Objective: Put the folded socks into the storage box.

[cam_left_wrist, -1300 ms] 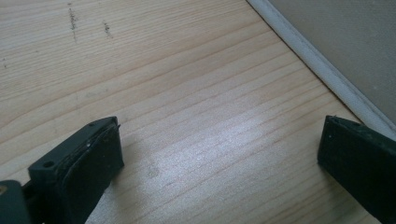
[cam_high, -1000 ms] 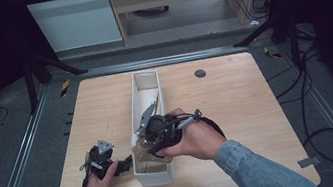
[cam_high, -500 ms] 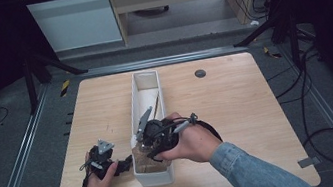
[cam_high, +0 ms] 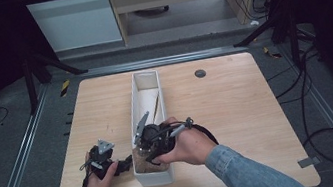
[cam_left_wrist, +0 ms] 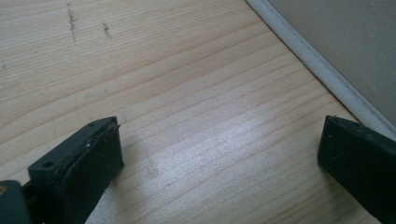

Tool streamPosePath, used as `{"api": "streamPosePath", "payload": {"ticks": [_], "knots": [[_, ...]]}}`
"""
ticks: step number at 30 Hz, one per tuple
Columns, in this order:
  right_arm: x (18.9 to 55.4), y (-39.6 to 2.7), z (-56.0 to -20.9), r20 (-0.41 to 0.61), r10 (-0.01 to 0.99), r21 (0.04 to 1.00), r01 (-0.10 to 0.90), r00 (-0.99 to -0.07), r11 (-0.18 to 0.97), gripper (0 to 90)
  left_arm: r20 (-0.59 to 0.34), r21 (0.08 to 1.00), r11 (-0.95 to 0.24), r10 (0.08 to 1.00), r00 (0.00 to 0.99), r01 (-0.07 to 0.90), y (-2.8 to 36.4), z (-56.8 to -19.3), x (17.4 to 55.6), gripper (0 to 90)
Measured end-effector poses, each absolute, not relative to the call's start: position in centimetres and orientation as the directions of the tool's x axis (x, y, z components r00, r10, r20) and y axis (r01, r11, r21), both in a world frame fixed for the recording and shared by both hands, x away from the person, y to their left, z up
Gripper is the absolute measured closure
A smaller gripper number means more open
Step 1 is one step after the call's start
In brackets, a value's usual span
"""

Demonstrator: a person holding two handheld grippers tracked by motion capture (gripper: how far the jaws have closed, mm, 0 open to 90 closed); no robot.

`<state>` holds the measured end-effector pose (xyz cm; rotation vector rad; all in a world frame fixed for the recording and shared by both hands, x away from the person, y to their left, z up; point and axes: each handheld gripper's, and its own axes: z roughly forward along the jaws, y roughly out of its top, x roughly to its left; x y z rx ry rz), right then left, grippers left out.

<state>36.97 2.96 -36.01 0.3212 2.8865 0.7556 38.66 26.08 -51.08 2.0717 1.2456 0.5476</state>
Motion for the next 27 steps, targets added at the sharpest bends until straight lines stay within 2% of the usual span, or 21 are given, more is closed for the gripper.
{"api": "streamPosePath", "payload": {"ticks": [20, 27], "knots": [[37.3, 3.4, -37.1, -0.069, 0.240, 0.487, 0.177, -0.968, 0.855, 45.2, 0.020, 0.714, -0.336, 0.887, 0.461, 0.615, 26.1, -51.1, 38.7, 0.0], [37.6, 3.8, -38.5, -0.060, 0.236, 0.464, 0.182, -0.970, 0.867, 45.1, 0.023, 0.711, -0.341, 0.886, 0.464, 0.616, 26.1, -51.1, 38.7, 0.0]]}}
